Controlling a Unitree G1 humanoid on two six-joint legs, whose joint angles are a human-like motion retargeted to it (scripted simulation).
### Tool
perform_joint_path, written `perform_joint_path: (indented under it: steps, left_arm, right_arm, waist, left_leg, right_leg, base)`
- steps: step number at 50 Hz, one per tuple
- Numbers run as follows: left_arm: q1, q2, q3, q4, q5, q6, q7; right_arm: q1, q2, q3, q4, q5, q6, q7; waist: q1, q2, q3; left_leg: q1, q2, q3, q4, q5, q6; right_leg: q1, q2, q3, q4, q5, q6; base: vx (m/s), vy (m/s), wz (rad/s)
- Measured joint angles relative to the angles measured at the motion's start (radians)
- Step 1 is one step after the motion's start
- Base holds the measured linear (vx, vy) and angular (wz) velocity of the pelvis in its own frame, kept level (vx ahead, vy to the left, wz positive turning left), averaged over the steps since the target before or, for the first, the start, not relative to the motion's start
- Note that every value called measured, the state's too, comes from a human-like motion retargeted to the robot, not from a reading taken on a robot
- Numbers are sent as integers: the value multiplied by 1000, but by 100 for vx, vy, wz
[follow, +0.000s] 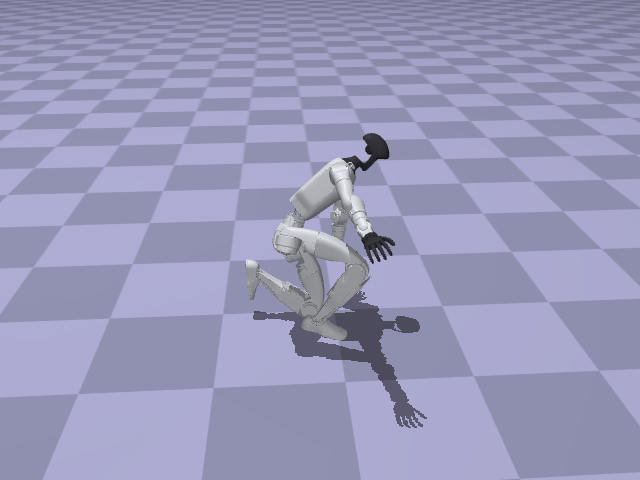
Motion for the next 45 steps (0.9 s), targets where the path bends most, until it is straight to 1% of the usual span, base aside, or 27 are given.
perform_joint_path:
  steps: [2, 3, 5, 7, 8, 10, 12, 14, 15, 17, 18, 20, 22, 25, 26, 27, 28, 30, 32, 37, 41, 45]
  left_arm:
    - [-37, -42, -43, -1, 3, -12, 5]
    - [-55, -66, -62, -1, 3, -18, 6]
    - [-87, -117, -93, -6, 7, -30, 13]
    - [-118, -171, -116, -16, 23, -34, 19]
    - [-135, -198, -129, -23, 31, -35, 22]
    - [-169, -249, -155, -37, 43, -38, 30]
    - [-201, -289, -177, -49, 47, -40, 39]
    - [-226, -316, -193, -55, 53, -38, 41]
    - [-237, -325, -199, -56, 57, -35, 42]
    - [-246, -324, -196, -57, 71, -28, 45]
    - [-246, -316, -190, -58, 80, -25, 49]
    - [-236, -286, -168, -64, 94, -24, 57]
    - [-227, -245, -151, -65, 86, -46, 78]
    - [-195, -182, -106, -53, 120, -34, 70]
    - [-191, -163, -89, -31, 122, -26, 51]
    - [-183, -139, -69, -15, 129, -20, 42]
    - [-168, -103, -43, -13, 143, -20, 53]
    - [-122, -26, -1, -29, 169, -17, 65]
    - [-73, 34, 38, -37, 169, -13, 59]
    - [44, 175, 155, -32, 131, -9, 35]
    - [128, 246, 241, -15, 91, -2, 13]
    - [180, 276, 281, -2, 47, 1, 1]
  right_arm:
    - [13, 138, 65, -66, -183, -5, -43]
    - [6, 203, 111, -100, -313, 4, -82]
    - [-24, 311, 224, -178, -636, 58, -174]
    - [-79, 380, 333, -270, -988, 138, -216]
    - [-113, 404, 384, -318, -1139, 165, -211]
    - [-185, 438, 475, -405, -1345, 183, -177]
    - [-244, 468, 531, -451, -1426, 175, -142]
    - [-284, 485, 563, -462, -1468, 171, -110]
    - [-301, 487, 575, -463, -1488, 172, -96]
    - [-326, 458, 608, -479, -1525, 170, -85]
    - [-337, 431, 630, -498, -1537, 164, -86]
    - [-355, 355, 690, -557, -1497, 133, -101]
    - [-356, 260, 779, -589, -1364, 92, -131]
    - [-362, 119, 820, -535, -1320, 69, -90]
    - [-335, 80, 790, -524, -1161, 8, -42]
    - [-315, 40, 761, -500, -1051, -33, -12]
    - [-307, -4, 736, -451, -1038, -33, -17]
    - [-296, -110, 729, -355, -1091, 8, -17]
    - [-278, -212, 681, -290, -976, 21, -9]
    - [-231, -448, 528, -157, -587, 19, -2]
    - [-209, -605, 421, -41, -373, 48, -14]
    - [-208, -706, 332, 110, -154, 84, -53]
  waist:
    - [76, 55, 0]
    - [111, 84, 0]
    - [180, 148, 0]
    - [245, 215, 0]
    - [278, 249, 0]
    - [339, 310, 0]
    - [390, 354, 0]
    - [426, 380, 0]
    - [439, 387, 0]
    - [448, 378, 0]
    - [446, 366, 0]
    - [429, 328, 0]
    - [412, 276, 0]
    - [354, 199, 0]
    - [328, 163, 0]
    - [302, 127, 0]
    - [275, 92, 0]
    - [216, 19, 0]
    - [148, -45, 0]
    - [-30, -198, 0]
    - [-146, -276, 0]
    - [-215, -308, 0]
  left_leg:
    - [1, 2, -6, 2, 1, -18]
    - [2, 4, -9, 4, 1, -26]
    - [2, 15, -13, 7, 0, -39]
    - [-1, 29, -20, 11, -3, -48]
    - [-3, 36, -25, 14, -4, -52]
    - [-9, 48, -36, 18, -8, -58]
    - [-13, 56, -49, 20, -13, -64]
    - [-14, 59, -61, 19, -18, -71]
    - [-15, 60, -67, 18, -20, -75]
    - [-14, 59, -76, 13, -23, -81]
    - [-12, 58, -79, 10, -24, -83]
    - [-10, 58, -83, 5, -24, -83]
    - [-9, 62, -85, 2, -24, -66]
    - [3, 71, -84, -3, -28, -69]
    - [6, 68, -79, -9, -24, -71]
    - [9, 65, -75, -14, -21, -73]
    - [15, 64, -72, -18, -21, -74]
    - [24, 55, -63, -27, -15, -70]
    - [33, 43, -52, -35, -10, -68]
    - [53, 36, -23, -56, -1, -55]
    - [63, 68, -1, -65, -2, -29]
    - [60, 109, 13, -66, -10, 2]
  right_leg:
    - [0, 11, -23, -17, 17, 0]
    - [0, 16, -34, -24, 24, 0]
    - [0, 22, -56, -35, 38, 0]
    - [0, 24, -80, -42, 50, 0]
    - [0, 23, -91, -45, 55, 0]
    - [0, 19, -112, -48, 65, 0]
    - [0, 14, -128, -48, 72, 0]
    - [0, 9, -139, -47, 76, 0]
    - [0, 6, -143, -47, 78, 0]
    - [0, 3, -149, -45, 82, 0]
    - [0, 1, -151, -44, 83, 0]
    - [0, -1, -153, -40, 85, 0]
    - [0, 0, -156, -37, 93, 0]
    - [0, 0, -155, -25, 89, 0]
    - [0, 0, -152, -21, 88, 0]
    - [0, 1, -149, -17, 86, 0]
    - [0, 2, -145, -12, 82, 0]
    - [0, 0, -130, 0, 72, 0]
    - [0, -1, -113, 12, 62, 0]
    - [0, -1, -73, 41, 39, 0]
    - [0, 0, -50, 62, 33, 0]
    - [0, 1, -39, 72, 28, 0]
  base:
    - [-8, 0, -42]
    - [-7, -1, -38]
    - [-6, -2, -32]
    - [-4, -4, -21]
    - [0, 0, 0]
    - [-2, -5, -8]
    - [0, 0, 0]
    - [0, 0, 0]
    - [0, 0, 0]
    - [0, 0, 0]
    - [5, -5, 5]
    - [5, -5, 4]
    - [5, -6, 0]
    - [7, -4, 4]
    - [8, -5, 9]
    - [9, -5, 9]
    - [10, -2, 10]
    - [10, 1, 12]
    - [10, 1, 15]
    - [10, -1, 14]
    - [8, -2, 14]
    - [1, 0, 3]
